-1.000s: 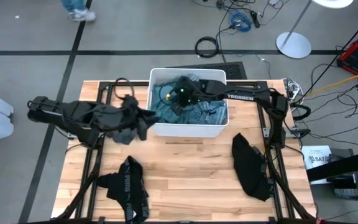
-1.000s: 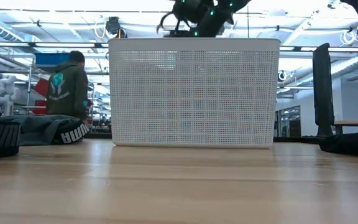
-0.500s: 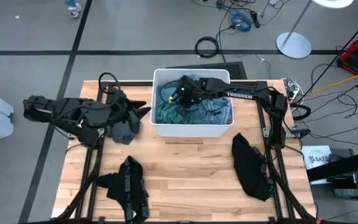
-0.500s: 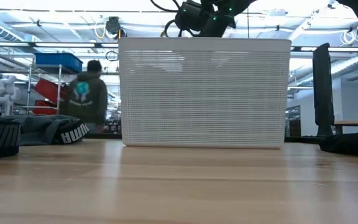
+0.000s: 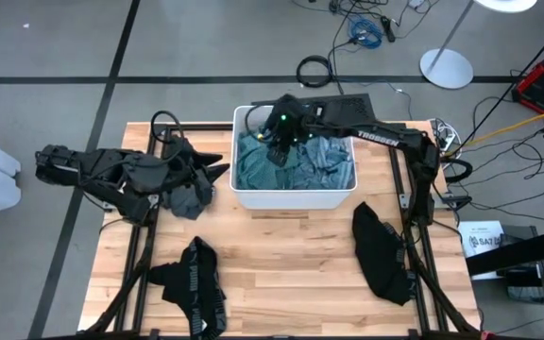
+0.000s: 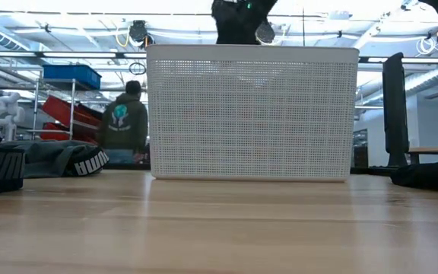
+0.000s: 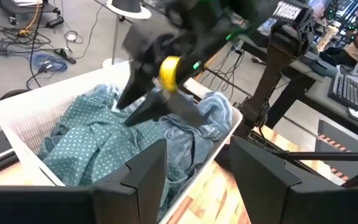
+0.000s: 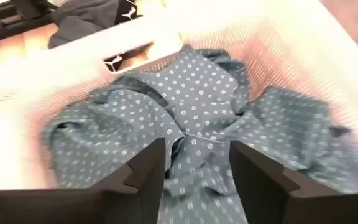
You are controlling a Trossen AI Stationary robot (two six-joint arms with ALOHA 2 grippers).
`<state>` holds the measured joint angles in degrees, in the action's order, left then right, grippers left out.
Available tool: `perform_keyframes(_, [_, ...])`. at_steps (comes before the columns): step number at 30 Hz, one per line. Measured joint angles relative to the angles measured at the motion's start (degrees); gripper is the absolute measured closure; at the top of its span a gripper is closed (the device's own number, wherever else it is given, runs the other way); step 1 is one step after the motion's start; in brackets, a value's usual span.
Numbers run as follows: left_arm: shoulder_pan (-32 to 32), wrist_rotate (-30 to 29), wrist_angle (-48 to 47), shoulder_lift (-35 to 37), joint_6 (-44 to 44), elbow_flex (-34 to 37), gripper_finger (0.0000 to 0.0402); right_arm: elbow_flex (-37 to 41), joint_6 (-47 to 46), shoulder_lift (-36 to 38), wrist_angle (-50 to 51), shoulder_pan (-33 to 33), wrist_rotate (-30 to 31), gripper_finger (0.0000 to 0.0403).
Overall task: Sort clothes
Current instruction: Put the gray underwear into the white laundry organizer
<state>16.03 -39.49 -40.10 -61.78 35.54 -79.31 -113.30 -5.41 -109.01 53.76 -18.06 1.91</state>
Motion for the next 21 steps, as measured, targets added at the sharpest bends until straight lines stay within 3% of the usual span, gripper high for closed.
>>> perform_keyframes(10, [0.0,2.9,-5.0,0.0,1.7,0.0,0.0217,-19.0,-2.2,0.5,17.6,1.7,2.5,0.0215])
perform_keyframes(21, [4.1,6.0,-17.6,-2.8,13.5,0.9,0.0217,-20.4,-7.5,8.2,30.7,16.4,2.8,0.0217])
